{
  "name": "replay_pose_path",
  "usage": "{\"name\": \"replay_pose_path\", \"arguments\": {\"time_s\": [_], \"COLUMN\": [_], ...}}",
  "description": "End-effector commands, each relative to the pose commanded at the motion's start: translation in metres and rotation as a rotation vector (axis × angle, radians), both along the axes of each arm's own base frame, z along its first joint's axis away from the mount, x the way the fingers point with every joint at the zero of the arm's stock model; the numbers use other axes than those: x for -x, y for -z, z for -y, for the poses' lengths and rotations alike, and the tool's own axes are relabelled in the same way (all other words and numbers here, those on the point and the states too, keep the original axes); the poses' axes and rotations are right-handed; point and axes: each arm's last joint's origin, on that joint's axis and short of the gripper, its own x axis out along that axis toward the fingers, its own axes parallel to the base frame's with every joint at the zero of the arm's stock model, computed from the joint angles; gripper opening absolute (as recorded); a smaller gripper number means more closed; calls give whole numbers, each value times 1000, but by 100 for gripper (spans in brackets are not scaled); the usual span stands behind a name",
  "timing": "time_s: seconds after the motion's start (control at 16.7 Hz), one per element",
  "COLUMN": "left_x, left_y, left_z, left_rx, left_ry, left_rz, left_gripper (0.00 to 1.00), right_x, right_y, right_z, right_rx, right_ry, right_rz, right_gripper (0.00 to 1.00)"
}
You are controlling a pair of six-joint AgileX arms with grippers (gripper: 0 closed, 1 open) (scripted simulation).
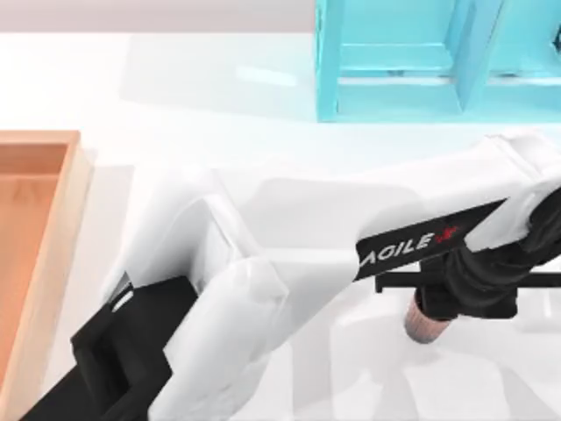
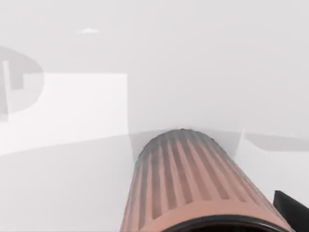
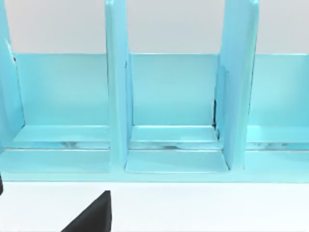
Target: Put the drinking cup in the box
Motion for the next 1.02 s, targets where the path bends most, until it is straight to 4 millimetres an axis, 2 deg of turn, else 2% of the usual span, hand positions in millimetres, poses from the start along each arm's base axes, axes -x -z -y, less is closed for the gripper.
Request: {"name": "replay_pose_path", "arguments": {"time_s": [0.36, 0.54, 0.66, 0.78, 0.9, 1.02], "left_x": [2, -22, -53, -91, -123, -144], "left_y": [-1, -10, -22, -39, -59, -79], "left_z": [0, -20, -53, -102, -163, -232], "left_rx": [0, -11, -22, -29, -28, -18], "left_ry": [5, 5, 3, -1, -5, -6], "left_rz": [0, -13, -32, -54, -77, -96], "left_gripper": [0, 0, 0, 0, 0, 0], "right_x": [0, 0, 0, 0, 0, 0], "right_y": [0, 0, 0, 0, 0, 0], "right_z": [0, 0, 0, 0, 0, 0], "right_rx": [0, 0, 0, 0, 0, 0], "right_ry": [0, 0, 0, 0, 0, 0], "right_rz": [0, 0, 0, 0, 0, 0], "right_gripper": [100, 100, 100, 100, 100, 100]}}
